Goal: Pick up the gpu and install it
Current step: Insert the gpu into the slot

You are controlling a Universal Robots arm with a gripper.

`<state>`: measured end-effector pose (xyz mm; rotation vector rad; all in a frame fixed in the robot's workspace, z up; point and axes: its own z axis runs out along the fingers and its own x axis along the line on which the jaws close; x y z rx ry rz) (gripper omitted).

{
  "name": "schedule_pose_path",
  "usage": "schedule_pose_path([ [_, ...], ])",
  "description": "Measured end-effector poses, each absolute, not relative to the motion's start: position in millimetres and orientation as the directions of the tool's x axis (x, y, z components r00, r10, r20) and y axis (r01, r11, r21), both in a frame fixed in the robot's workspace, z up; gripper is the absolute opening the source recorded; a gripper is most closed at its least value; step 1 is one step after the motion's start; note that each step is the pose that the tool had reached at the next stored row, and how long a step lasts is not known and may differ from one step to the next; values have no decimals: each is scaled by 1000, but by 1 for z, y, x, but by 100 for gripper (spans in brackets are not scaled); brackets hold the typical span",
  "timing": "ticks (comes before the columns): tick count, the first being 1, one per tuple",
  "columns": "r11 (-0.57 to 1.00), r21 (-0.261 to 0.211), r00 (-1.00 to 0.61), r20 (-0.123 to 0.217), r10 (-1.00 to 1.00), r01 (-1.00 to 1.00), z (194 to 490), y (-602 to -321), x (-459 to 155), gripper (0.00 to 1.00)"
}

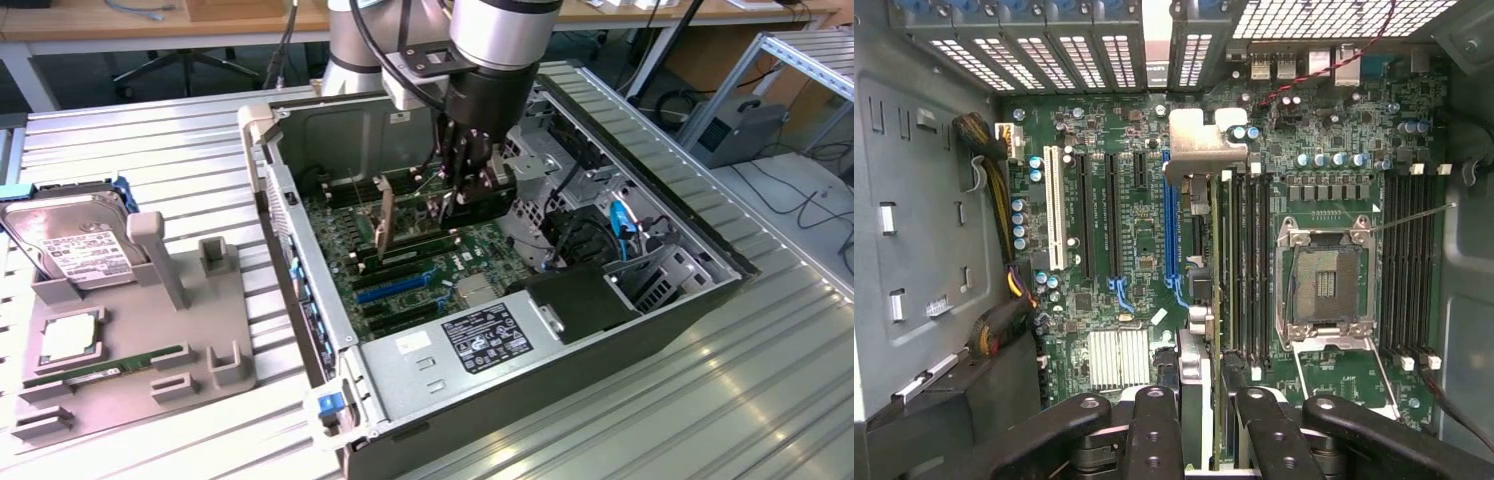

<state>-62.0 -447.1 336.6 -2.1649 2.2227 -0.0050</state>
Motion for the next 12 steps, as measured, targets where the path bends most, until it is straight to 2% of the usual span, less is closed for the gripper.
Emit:
schedule_pose_path([
  [12,27,-29,-26,-25,-999,-999,334,-447,-67,27],
])
